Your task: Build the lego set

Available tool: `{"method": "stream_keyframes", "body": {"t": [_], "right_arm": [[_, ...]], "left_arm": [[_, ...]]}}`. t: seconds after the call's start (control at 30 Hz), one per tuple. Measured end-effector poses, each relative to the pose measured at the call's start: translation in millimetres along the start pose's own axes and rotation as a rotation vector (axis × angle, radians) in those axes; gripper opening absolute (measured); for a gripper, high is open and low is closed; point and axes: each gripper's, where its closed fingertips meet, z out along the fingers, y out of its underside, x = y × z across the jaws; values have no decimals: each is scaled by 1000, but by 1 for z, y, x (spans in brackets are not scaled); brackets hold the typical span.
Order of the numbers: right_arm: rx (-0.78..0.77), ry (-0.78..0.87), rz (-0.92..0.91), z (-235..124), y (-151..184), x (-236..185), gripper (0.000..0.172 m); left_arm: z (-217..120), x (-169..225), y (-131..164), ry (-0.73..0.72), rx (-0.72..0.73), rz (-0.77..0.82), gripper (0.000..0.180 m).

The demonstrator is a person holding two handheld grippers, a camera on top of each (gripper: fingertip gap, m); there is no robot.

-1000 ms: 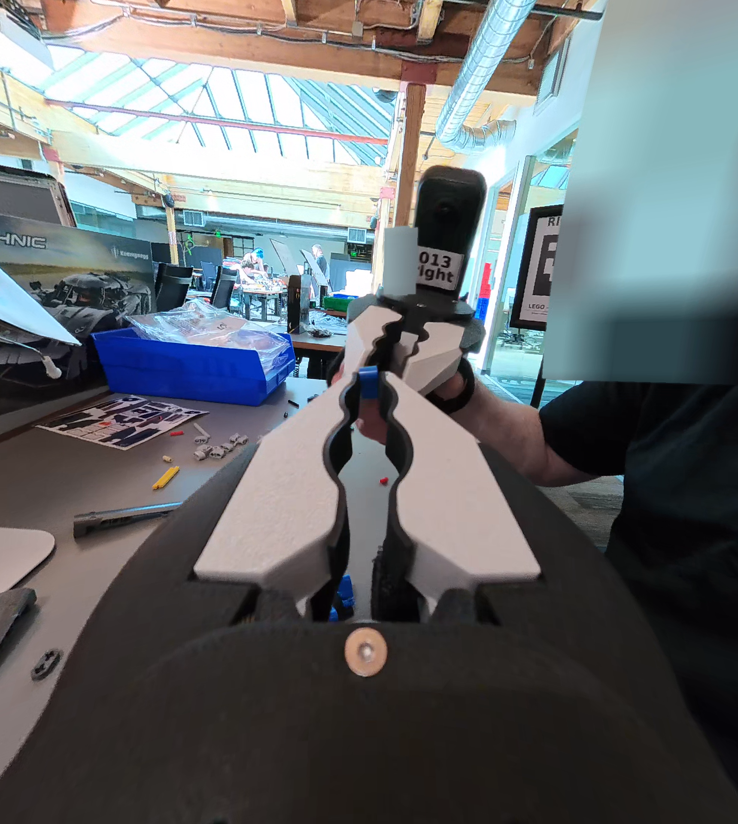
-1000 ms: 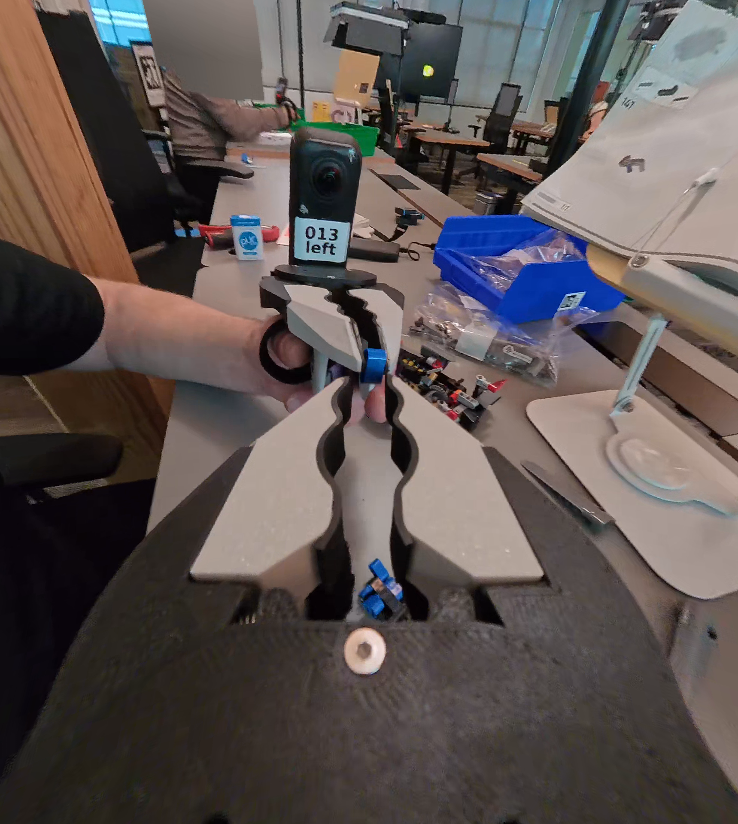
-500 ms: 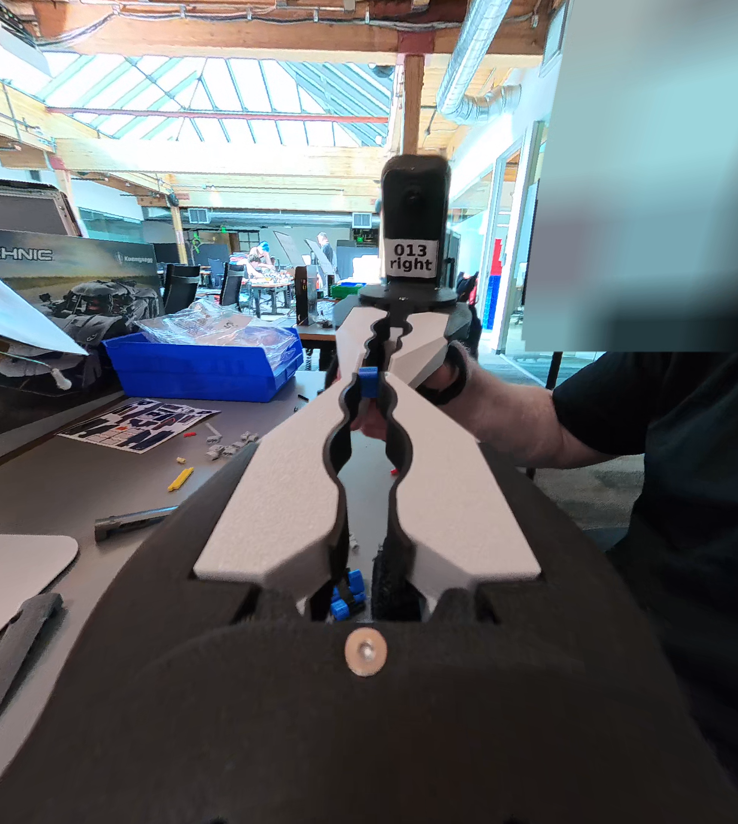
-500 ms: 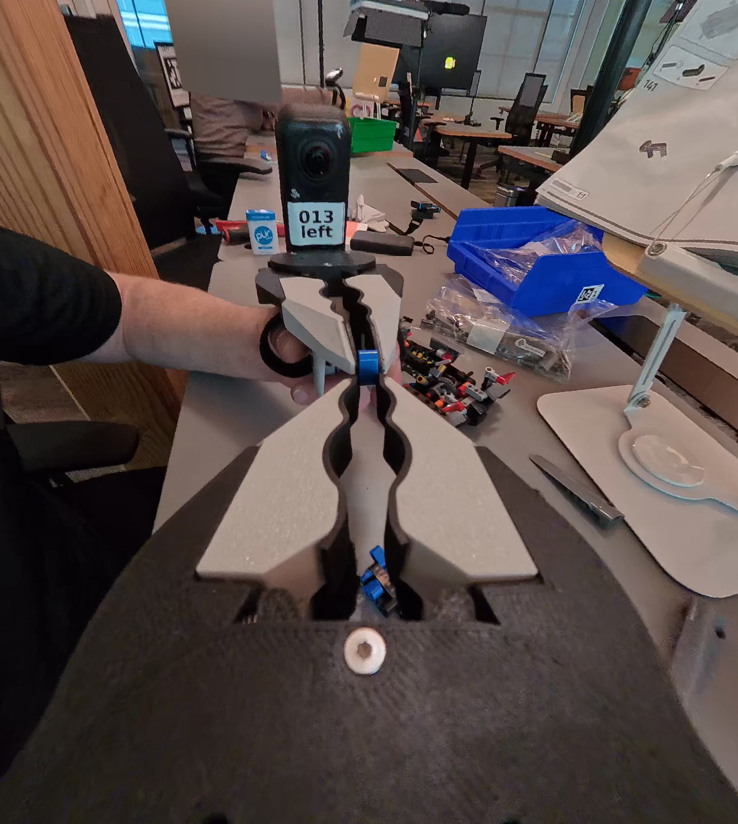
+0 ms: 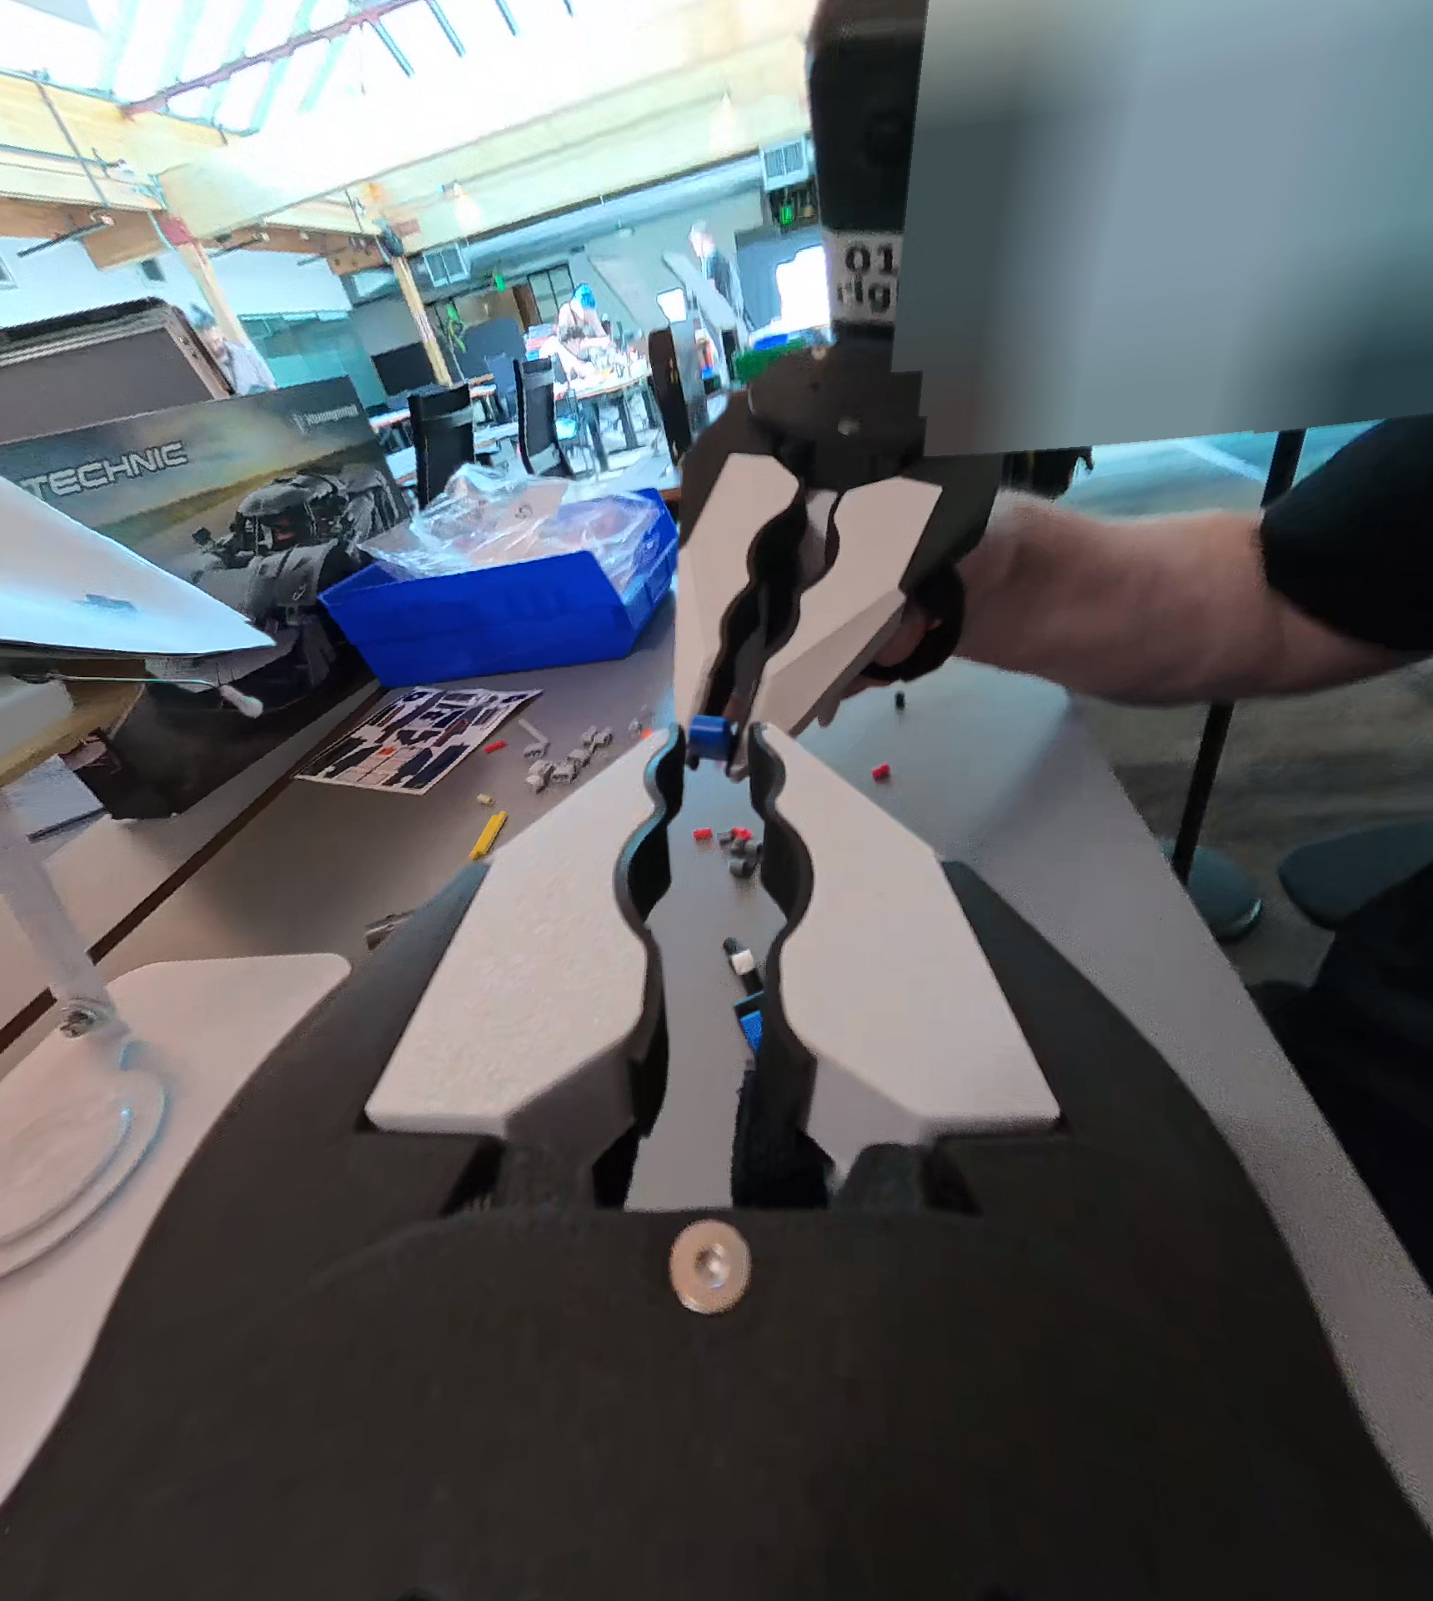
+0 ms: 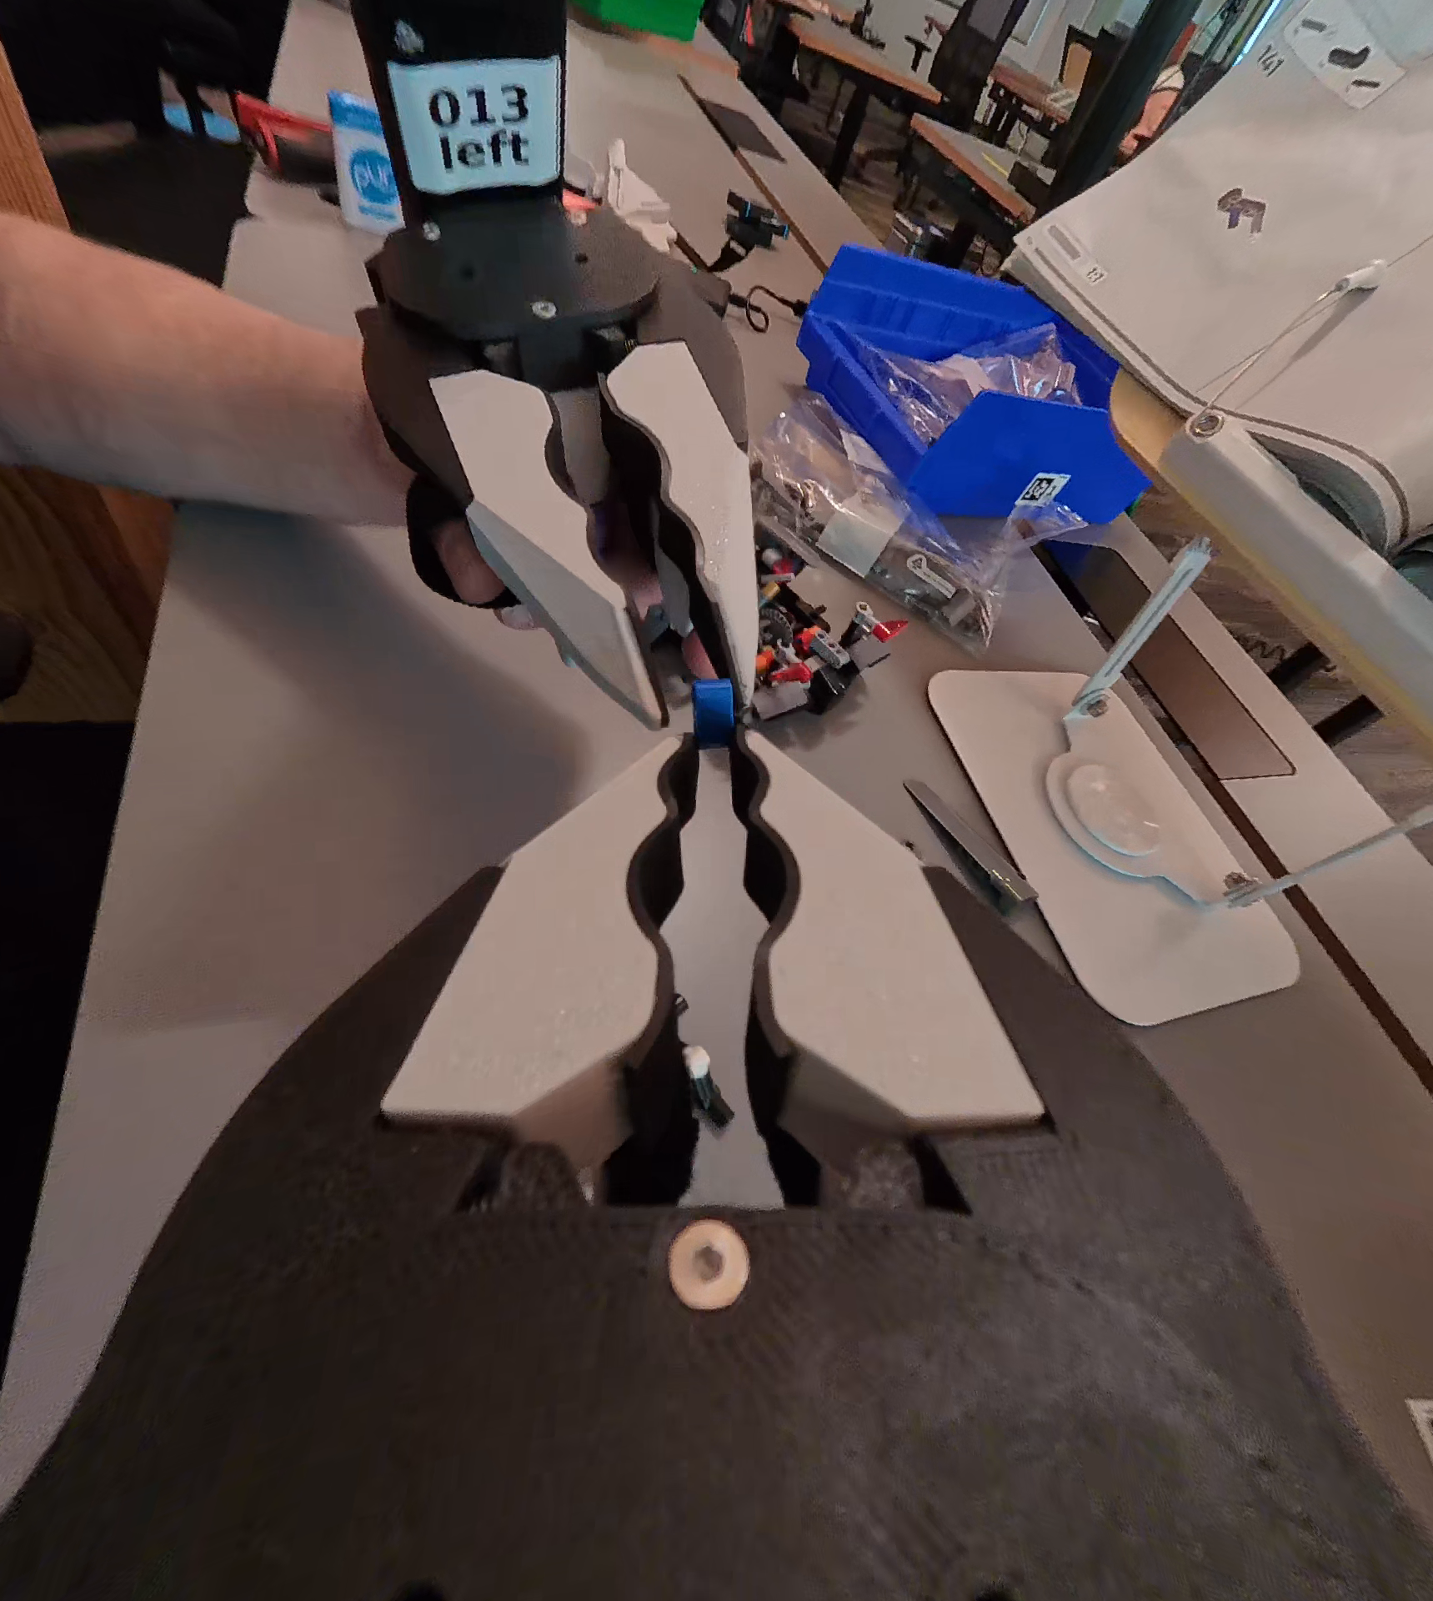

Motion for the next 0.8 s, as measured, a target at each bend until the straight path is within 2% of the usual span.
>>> {"method": "stream_keyframes", "body": {"t": [0.2,0.4,0.63,0.8], "right_arm": [[-92,21,-95,4,11,-2,5],[-124,5,-107,7,16,-5,5],[-161,57,-115,5,25,3,8],[-268,12,-165,-3,60,5,18]], "left_arm": [[7,3,15,-29,-102,92,12],[7,3,23,-31,-161,140,6],[9,-1,29,-56,-189,125,6],[11,-4,39,-72,-248,52,5]]}}
